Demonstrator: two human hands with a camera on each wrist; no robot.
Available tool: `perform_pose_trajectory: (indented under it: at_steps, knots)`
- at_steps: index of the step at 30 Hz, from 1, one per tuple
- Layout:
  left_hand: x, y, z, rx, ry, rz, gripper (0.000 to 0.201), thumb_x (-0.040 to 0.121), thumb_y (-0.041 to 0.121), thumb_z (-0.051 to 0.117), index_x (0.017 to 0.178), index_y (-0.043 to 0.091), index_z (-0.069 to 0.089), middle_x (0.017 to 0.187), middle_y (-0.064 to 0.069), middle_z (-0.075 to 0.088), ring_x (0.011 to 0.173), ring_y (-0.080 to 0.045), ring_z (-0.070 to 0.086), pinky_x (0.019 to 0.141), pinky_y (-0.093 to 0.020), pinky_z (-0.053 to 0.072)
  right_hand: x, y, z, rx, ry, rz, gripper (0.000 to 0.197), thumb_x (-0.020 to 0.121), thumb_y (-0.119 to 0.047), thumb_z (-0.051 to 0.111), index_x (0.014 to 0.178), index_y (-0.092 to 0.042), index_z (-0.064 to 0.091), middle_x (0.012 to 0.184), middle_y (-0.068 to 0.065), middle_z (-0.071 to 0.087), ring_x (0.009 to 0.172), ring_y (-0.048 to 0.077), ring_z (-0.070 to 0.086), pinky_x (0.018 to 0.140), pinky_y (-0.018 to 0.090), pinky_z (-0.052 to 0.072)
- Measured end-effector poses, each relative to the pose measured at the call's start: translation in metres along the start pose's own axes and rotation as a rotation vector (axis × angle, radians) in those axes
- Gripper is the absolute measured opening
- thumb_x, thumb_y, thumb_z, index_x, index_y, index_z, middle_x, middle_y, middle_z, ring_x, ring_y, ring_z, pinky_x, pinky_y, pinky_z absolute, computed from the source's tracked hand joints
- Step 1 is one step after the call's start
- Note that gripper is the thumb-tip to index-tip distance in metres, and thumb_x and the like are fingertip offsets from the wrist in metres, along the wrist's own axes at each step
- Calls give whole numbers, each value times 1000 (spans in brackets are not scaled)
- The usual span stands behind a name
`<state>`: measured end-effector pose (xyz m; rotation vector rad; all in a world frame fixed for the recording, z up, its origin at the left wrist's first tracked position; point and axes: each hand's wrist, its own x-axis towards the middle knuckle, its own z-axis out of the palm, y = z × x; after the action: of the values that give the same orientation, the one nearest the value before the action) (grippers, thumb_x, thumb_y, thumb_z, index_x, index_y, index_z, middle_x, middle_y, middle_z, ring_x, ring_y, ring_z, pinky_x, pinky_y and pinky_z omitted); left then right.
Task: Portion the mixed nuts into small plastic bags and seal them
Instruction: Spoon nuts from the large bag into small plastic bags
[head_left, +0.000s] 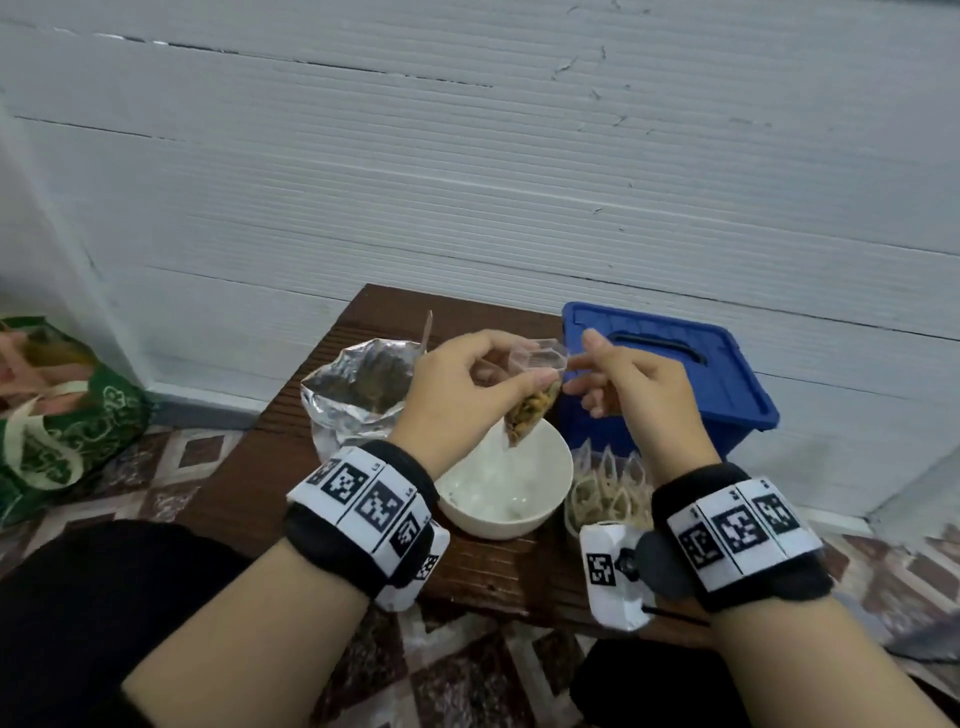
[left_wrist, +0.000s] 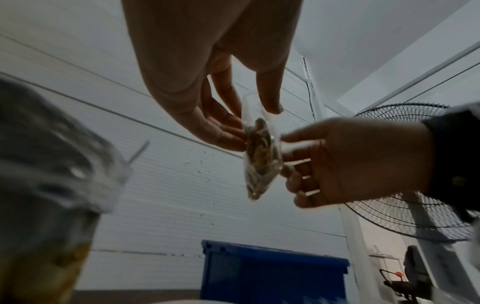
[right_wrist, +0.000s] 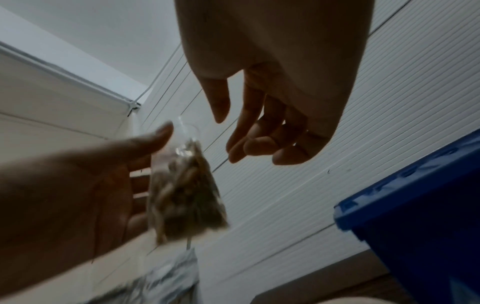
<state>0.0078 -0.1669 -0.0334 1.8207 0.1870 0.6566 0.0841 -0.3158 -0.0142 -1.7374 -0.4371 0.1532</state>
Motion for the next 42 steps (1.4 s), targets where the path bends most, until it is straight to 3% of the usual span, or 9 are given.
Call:
perform_pose_trajectory:
  at_steps: [5, 9, 13, 16, 20, 31, 34, 38, 42]
  knots:
    - [-10, -3, 41, 2, -90, -26, 26, 74, 29, 80, 99, 23, 74, 92, 7, 71, 81, 0, 64, 70, -11, 49, -5, 2, -38, -133, -37, 31, 26, 87, -26, 68, 76, -4, 73, 62, 0, 69, 56, 9, 55, 60, 28, 48]
    - [-19, -2, 71, -73, -181, -60, 35, 74, 24, 81, 106, 18, 72, 95, 6, 69, 77, 3, 63, 68, -9, 48, -7, 15, -65, -282, 46, 18, 21, 85, -17, 69, 68, -6, 72, 58, -1, 67, 52, 6, 56, 58, 26, 48]
    - [-26, -18, 81, 0, -259, -118, 29, 87, 34, 67, 113, 24, 67, 103, 12, 67, 90, 5, 61, 77, -4, 45, -11, 21, -92, -372, 88, 13, 24, 87, -15, 64, 64, -12, 70, 60, 0, 65, 55, 8, 53, 59, 26, 46]
    - [-29, -36, 78, 135, -260, -173, 28, 92, 36, 60, 116, 22, 66, 107, 13, 65, 93, 9, 57, 76, 1, 39, -9, 27, -106, -463, 155, 3, 28, 88, -13, 61, 61, -18, 66, 53, -8, 60, 53, 5, 51, 53, 15, 42]
    - [-32, -52, 75, 255, -284, -268, 30, 94, 35, 57, 119, 18, 65, 115, 6, 65, 100, -4, 55, 89, -16, 37, -3, 40, -114, -600, 200, 38, 20, 91, -14, 58, 74, -13, 67, 66, -5, 59, 63, 5, 52, 58, 19, 37]
    - [-31, -57, 66, 272, -258, -333, 24, 95, 35, 56, 115, 24, 65, 108, 15, 60, 90, 4, 50, 86, -17, 34, 4, 83, -102, -770, 141, 206, 18, 93, -19, 58, 91, -7, 71, 83, 6, 65, 87, 22, 59, 84, 33, 45]
    - [-26, -60, 59, 306, -216, -337, 24, 94, 32, 58, 115, 22, 65, 109, 11, 62, 94, 0, 52, 86, -18, 35, 6, 81, -101, -747, 161, 204, 18, 93, -21, 59, 91, -9, 72, 83, 4, 66, 88, 22, 61, 78, 29, 44]
    - [-15, -71, 45, 462, -222, -354, 41, 89, 27, 67, 127, 16, 59, 127, 1, 61, 114, -12, 54, 100, -24, 38, 8, 73, -101, -733, 228, 176, 16, 93, -20, 58, 91, -10, 71, 94, 8, 70, 90, 22, 62, 78, 28, 45]
    - [-9, -82, 39, 710, -445, -434, 73, 80, 39, 75, 143, 22, 42, 147, 1, 44, 133, -20, 42, 112, -39, 32, 10, 63, -93, -752, 280, 108, 13, 92, -20, 59, 92, -13, 70, 93, 5, 69, 92, 22, 62, 77, 29, 45]
